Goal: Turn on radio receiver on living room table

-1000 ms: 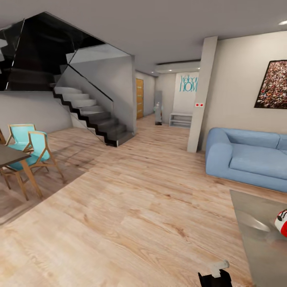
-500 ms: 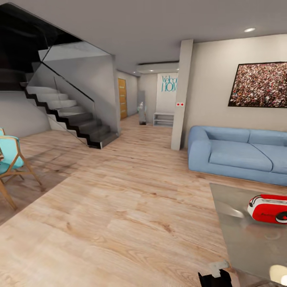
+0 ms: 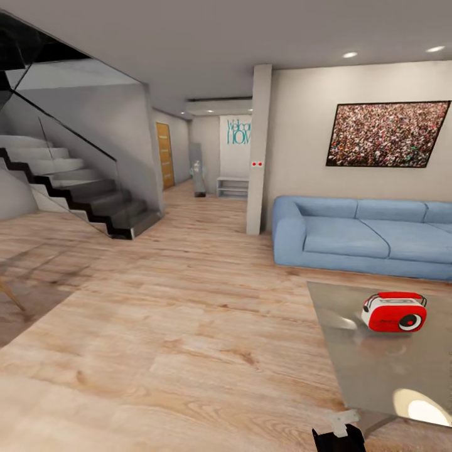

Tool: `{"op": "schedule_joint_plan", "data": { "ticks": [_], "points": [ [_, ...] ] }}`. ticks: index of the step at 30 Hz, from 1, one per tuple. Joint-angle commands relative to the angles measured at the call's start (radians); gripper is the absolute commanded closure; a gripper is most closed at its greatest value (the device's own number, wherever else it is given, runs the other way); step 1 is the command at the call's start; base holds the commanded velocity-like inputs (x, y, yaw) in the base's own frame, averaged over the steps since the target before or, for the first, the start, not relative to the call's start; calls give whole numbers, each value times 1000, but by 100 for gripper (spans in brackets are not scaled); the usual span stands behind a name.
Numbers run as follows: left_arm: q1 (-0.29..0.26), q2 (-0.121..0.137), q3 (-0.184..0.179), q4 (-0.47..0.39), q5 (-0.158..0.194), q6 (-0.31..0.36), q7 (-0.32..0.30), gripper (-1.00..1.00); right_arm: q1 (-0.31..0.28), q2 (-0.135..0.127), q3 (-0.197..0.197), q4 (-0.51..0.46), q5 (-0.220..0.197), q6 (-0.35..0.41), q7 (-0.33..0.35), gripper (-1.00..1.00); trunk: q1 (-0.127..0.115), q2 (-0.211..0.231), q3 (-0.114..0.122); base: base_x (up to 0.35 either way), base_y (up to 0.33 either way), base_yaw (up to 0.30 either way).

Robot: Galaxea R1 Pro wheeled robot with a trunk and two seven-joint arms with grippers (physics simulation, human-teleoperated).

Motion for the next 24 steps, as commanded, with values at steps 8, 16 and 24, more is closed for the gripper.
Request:
{"op": "schedule_joint_plan", "data": {
  "ticks": [8,16,24],
  "points": [
    [1,-1,0,0,0,0,0,-100,1,0,0,0,0,0,0,-100,0,0,0,185,265,-277],
    [0,-1,0,0,0,-3,0,-100,1,0,0,0,3,-5,0,-100,0,0,0,47,48,-118],
    [0,0,0,0,0,-3,0,-100,1,0,1,0,2,-11,0,-100,0,0,0,71,56,-56]
  ]
}}
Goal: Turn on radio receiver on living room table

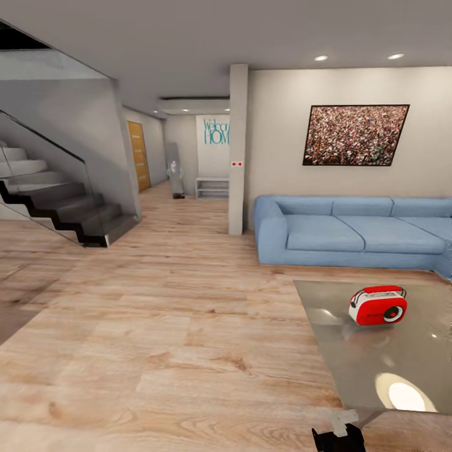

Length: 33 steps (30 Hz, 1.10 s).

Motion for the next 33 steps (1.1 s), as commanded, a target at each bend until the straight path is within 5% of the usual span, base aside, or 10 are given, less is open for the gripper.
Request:
{"op": "schedule_joint_plan", "data": {
  "ticks": [1,33],
  "points": [
    [0,1,0,0,0,0,0,-100,0,0,0,0,0,0,0,-100,0,0,0,223,186,-222],
    [0,2,0,0,-1,-2,1,-100,-1,0,0,0,-2,0,0,-100,0,0,0,256,221,-274]
  ]
}}
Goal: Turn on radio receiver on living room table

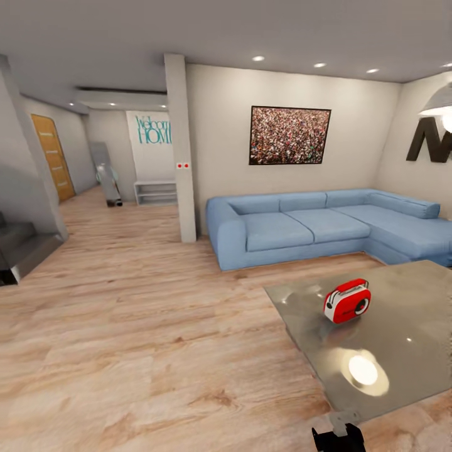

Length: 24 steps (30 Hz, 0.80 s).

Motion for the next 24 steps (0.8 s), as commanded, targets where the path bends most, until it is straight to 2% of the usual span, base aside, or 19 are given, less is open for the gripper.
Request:
{"op": "schedule_joint_plan", "data": {
  "ticks": [1,24],
  "points": [
    [0,0,0,0,0,0,0,-100,0,0,0,0,0,0,0,-100,0,0,0,258,225,-277],
    [1,1,0,0,-1,2,0,-100,0,0,0,0,0,0,0,-100,0,0,0,258,225,-277]
  ]
}}
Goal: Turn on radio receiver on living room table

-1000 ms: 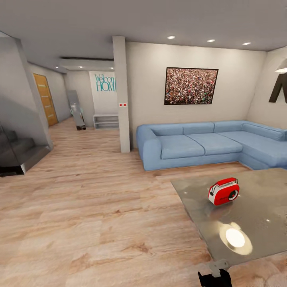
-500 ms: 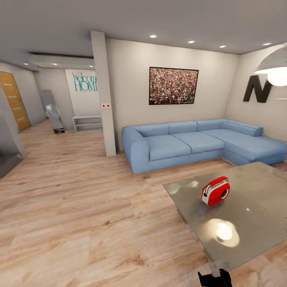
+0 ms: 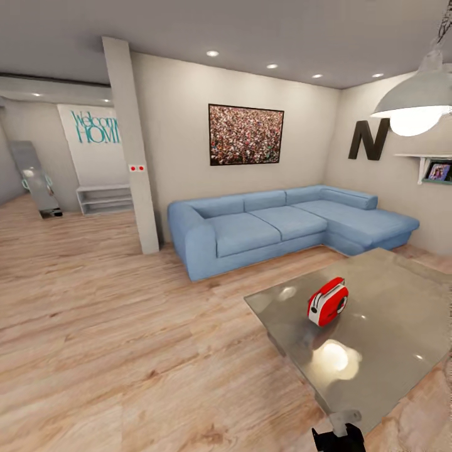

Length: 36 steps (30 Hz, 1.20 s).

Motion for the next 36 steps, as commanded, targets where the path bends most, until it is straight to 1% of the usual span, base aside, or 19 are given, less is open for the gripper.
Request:
{"op": "schedule_joint_plan", "data": {
  "ticks": [1,36],
  "points": [
    [0,0,0,0,0,0,0,-100,0,0,0,0,0,0,0,-100,0,0,0,258,225,-277],
    [0,0,0,0,0,-1,0,-100,0,0,0,0,-2,0,0,-100,0,0,0,258,225,-277]
  ]
}}
